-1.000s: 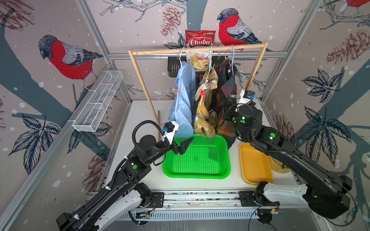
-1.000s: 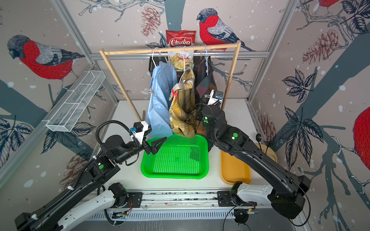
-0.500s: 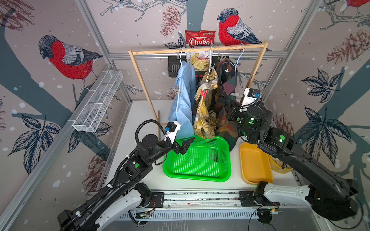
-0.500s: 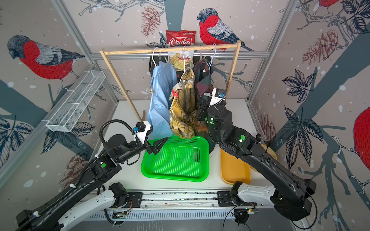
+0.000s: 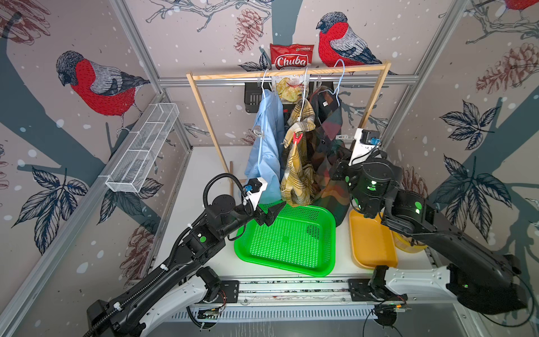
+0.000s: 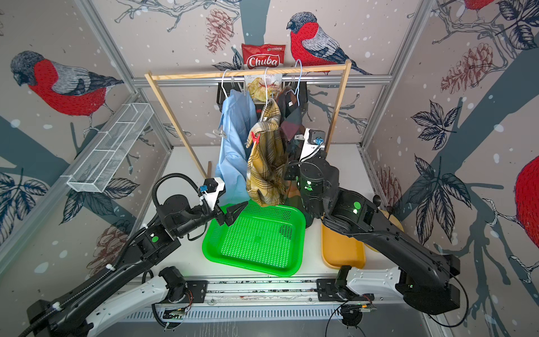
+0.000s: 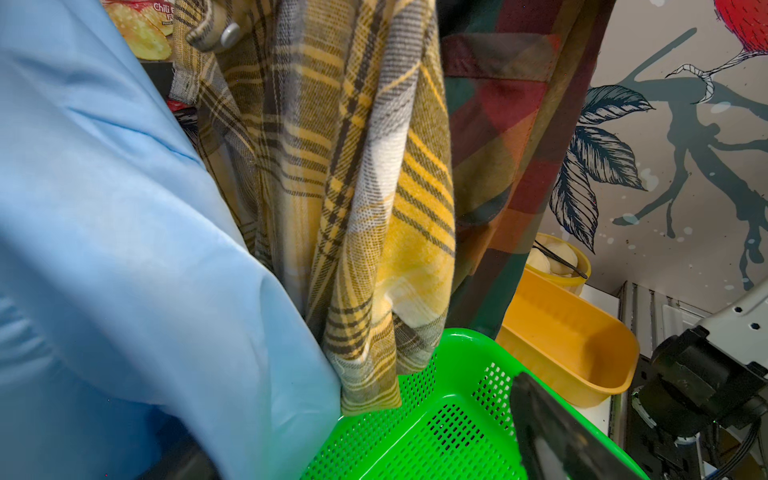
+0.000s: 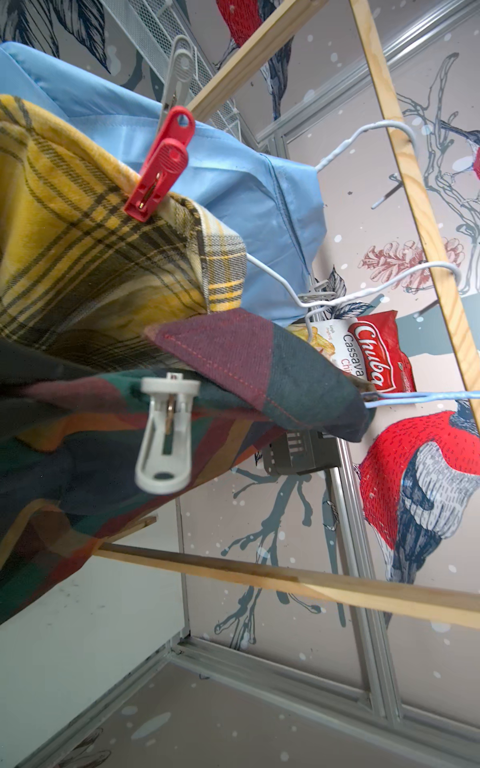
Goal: Remove the clothespins securing long-sleeve shirts to the hanger
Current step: Pick up the hanger from the clothesline.
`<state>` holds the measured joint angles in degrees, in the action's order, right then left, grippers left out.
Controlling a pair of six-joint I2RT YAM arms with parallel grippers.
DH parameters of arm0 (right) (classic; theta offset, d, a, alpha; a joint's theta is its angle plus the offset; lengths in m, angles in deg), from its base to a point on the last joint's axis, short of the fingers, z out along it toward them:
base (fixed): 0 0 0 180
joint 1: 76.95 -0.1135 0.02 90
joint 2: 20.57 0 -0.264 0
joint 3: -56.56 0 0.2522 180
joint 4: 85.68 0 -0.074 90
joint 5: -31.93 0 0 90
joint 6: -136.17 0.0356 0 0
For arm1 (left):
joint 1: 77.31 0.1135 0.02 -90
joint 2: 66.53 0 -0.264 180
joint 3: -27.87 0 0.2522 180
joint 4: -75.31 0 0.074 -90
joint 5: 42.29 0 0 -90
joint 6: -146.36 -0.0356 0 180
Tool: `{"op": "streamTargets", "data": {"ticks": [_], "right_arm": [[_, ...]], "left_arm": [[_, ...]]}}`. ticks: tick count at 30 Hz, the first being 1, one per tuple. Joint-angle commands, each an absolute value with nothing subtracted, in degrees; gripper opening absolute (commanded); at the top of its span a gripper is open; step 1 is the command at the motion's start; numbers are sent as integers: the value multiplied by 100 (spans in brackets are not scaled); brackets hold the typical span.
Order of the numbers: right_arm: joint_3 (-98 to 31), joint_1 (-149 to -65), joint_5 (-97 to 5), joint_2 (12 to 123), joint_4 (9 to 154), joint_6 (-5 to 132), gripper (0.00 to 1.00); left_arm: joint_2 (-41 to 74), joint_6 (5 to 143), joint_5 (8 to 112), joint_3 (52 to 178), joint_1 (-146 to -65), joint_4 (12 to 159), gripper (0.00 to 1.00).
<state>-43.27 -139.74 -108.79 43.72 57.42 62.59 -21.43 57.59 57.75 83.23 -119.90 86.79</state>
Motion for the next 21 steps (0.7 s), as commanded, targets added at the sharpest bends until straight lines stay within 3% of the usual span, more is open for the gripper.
{"op": "streamTargets", "data": {"ticks": [1,21], "right_arm": [[-4253,-14017,-11277,4139,6140,6168,0],[-3894,-14721,-11208,3346,5425,6581,0]], "left_arm": [[-2101,5700,5815,8362,-12036,8661,91],[-2207,5770,5227,8777,-12239,9214,89]]}}
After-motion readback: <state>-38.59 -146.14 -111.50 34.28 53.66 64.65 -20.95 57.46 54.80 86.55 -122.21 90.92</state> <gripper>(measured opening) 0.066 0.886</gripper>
